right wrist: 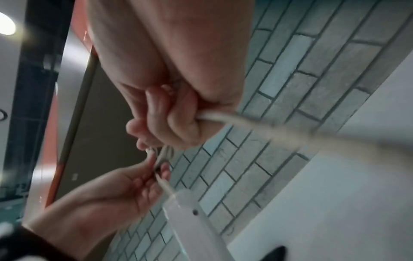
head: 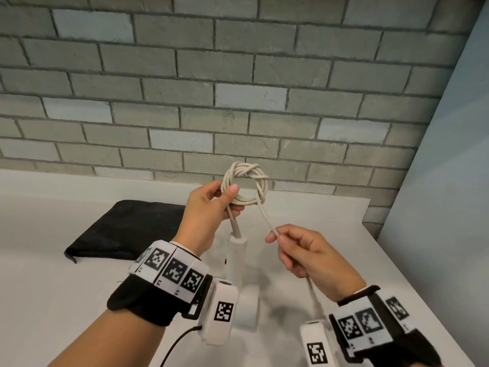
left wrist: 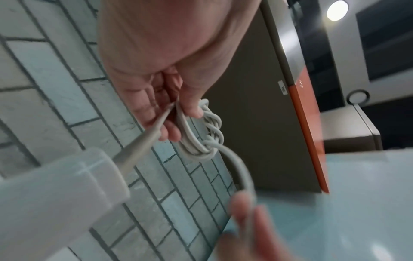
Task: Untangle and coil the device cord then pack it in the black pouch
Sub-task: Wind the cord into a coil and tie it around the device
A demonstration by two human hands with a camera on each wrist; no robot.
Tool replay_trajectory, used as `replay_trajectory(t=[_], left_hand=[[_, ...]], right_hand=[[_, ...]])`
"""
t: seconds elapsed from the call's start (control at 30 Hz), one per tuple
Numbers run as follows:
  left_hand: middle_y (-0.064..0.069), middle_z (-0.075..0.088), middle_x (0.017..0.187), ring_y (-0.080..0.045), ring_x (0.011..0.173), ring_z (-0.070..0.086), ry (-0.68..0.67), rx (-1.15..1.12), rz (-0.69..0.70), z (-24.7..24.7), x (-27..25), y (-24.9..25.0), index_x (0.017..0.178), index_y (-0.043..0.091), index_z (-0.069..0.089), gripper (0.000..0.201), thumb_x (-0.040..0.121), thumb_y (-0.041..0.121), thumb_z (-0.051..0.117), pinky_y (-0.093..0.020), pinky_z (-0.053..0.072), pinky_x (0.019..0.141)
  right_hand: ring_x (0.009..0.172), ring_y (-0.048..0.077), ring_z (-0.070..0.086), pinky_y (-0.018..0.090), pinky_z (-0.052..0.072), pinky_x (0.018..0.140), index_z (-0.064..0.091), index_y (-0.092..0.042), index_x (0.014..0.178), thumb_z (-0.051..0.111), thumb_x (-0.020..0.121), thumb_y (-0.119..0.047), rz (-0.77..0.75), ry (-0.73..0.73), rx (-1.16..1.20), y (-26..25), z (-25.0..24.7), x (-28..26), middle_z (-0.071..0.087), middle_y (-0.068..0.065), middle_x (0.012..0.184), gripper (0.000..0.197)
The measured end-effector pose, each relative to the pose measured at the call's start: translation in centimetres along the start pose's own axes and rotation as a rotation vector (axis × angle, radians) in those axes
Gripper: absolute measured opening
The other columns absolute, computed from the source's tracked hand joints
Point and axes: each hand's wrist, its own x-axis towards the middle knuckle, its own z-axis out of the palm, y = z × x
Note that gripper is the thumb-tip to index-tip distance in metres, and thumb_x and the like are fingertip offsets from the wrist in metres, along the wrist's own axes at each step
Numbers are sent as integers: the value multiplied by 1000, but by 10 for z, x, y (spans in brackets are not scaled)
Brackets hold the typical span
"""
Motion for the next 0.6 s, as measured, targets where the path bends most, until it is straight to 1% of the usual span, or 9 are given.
replay_trajectory(t=[0.07, 0.17, 0.27, 0.33, 0.37, 0.43, 0.47, 0.53, 0.6], left_hand=[[-7, 64, 72, -12, 58, 66, -49, -65, -77, 2, -2, 1, 87, 9, 60, 13, 91, 17, 51, -22, 58, 61], [-7, 65, 62, -12, 51, 63, -173, -119, -181, 7, -8, 7, 80, 6, 54, 24, 95, 21, 42, -22, 57, 55], [-6, 58, 68, -13, 56, 56, -256, -25, -225, 11, -13, 10, 78, 9, 53, 27, 96, 24, 40, -24, 49, 57], [-7, 56, 72, -16, 63, 52, -300, 42, -258, 11, -15, 11, 78, 9, 52, 28, 96, 25, 39, -25, 45, 60], [-9, 56, 75, -17, 66, 52, -338, 75, -277, 10, -17, 11, 81, 7, 52, 27, 96, 26, 39, -25, 45, 60], [-11, 54, 83, -18, 69, 51, -419, 167, -295, 11, -20, 12, 95, 5, 53, 25, 96, 26, 38, -23, 46, 59], [-10, 52, 82, -17, 67, 49, -438, 225, -288, 11, -21, 12, 99, 6, 52, 24, 96, 25, 38, -21, 45, 56], [-7, 48, 78, -17, 65, 45, -426, 311, -245, 13, -22, 12, 101, 7, 53, 23, 96, 25, 39, -23, 40, 52], [-6, 46, 77, -17, 65, 43, -382, 343, -175, 13, -20, 11, 95, 9, 53, 20, 96, 25, 40, -29, 39, 55]], right_hand=[[42, 4, 35, 12, 28, 41, 66, -14, 88, 45, 93, -12, 39, 62, -90, 6, 3, 2, 42, -2, 49, 21], [39, 2, 35, 11, 30, 42, 67, -10, 79, 51, 91, -16, 94, 79, -174, 13, 5, 11, 40, -1, 47, 21], [39, 4, 32, 16, 29, 44, 64, -11, 65, 58, 87, -22, 125, 96, -220, 13, 4, 25, 38, -2, 45, 25], [37, 2, 30, 14, 28, 42, 61, -14, 60, 58, 86, -13, 114, 110, -218, 9, 3, 34, 41, -8, 40, 27], [37, 2, 29, 13, 27, 42, 62, -17, 57, 58, 85, -6, 94, 108, -199, 6, 3, 38, 44, -9, 40, 30], [41, 6, 31, 15, 27, 41, 65, -22, 53, 57, 83, 1, 47, 80, -154, 2, 3, 44, 51, 1, 50, 39], [44, 9, 34, 17, 28, 42, 67, -23, 54, 58, 83, 0, 37, 66, -119, -1, 3, 47, 51, 5, 53, 38], [44, 10, 41, 20, 33, 45, 67, -19, 61, 53, 86, -2, 51, 43, 9, -6, 2, 52, 54, -1, 49, 33], [39, 6, 42, 20, 31, 43, 62, -9, 71, 42, 91, -5, 100, 6, 185, -9, 1, 57, 53, -7, 44, 29]])
